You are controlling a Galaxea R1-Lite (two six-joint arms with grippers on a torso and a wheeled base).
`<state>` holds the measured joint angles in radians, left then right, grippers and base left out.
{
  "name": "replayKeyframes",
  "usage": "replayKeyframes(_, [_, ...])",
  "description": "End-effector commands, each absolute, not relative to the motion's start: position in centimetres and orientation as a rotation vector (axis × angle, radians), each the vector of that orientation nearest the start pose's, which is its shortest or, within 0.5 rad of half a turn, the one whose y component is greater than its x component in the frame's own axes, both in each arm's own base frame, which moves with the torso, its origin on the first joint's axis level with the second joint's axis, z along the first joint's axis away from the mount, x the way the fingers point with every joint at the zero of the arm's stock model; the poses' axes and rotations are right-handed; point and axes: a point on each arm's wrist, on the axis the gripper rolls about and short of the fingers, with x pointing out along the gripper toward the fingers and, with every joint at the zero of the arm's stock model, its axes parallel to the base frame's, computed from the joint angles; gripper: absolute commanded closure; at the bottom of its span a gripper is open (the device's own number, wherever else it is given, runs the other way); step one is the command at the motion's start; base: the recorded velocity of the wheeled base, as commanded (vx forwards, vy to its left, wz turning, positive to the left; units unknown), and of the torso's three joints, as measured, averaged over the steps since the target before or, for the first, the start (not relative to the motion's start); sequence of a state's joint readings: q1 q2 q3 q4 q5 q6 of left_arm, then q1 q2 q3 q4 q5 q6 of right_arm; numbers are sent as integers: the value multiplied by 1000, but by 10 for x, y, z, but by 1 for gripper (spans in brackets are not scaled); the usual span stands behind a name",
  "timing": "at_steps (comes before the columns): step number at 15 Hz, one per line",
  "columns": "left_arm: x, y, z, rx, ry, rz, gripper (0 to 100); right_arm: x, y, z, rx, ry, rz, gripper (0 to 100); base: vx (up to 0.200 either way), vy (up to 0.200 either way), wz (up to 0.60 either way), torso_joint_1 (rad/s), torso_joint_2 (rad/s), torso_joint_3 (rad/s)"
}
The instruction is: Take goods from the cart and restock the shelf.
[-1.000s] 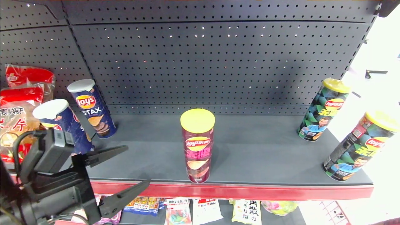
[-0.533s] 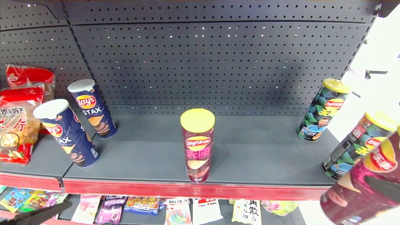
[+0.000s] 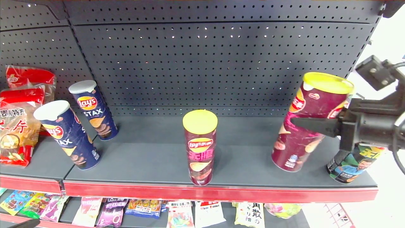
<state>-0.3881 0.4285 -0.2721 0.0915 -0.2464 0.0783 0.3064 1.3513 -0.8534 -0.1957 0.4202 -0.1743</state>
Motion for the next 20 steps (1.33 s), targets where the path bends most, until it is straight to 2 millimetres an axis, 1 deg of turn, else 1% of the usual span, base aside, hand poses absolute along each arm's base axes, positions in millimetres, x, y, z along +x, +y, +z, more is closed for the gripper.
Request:
replayKeyframes(1, [7,-9,147,93,224,-640,0,261,100,225,-145,269,779,100,0,0,0,0,0,0])
replayKeyframes(2, [7,-9,147,93,226,-640,0,274,107,219,-146,274,787,100,0,0,0,0,0,0])
replayKeyframes(3, [7,-9,147,93,226,-638,0,282,114,217,-146,277,797,100,0,0,0,0,0,0])
replayKeyframes(6, [7,-8,147,96,223,-615,0,309,136,221,-148,245,827,100,0,0,0,0,0,0])
replayKeyframes(8, [7,-8,147,96,223,-614,0,316,147,220,-147,241,846,100,0,0,0,0,0,0])
replayKeyframes(9, [7,-8,147,96,220,-614,0,320,156,218,-149,240,863,100,0,0,0,0,0,0])
replayKeyframes(10, [7,-8,148,96,220,-612,0,321,157,219,-149,238,864,100,0,0,0,0,0,0])
replayKeyframes(12, [6,-8,147,98,213,-606,0,328,170,213,-152,245,887,100,0,0,0,0,0,0])
replayKeyframes(13, [6,-8,147,98,215,-606,0,329,170,212,-152,246,887,100,0,0,0,0,0,0])
replayKeyframes(14, [6,-8,147,98,215,-606,0,333,177,210,-156,242,900,100,0,0,0,0,0,0])
replayKeyframes(17, [7,-8,145,99,224,-608,0,338,190,204,-166,245,922,100,0,0,0,0,0,0])
replayKeyframes(20, [7,-8,144,99,230,-608,0,348,202,200,-167,229,932,100,0,0,0,0,0,0])
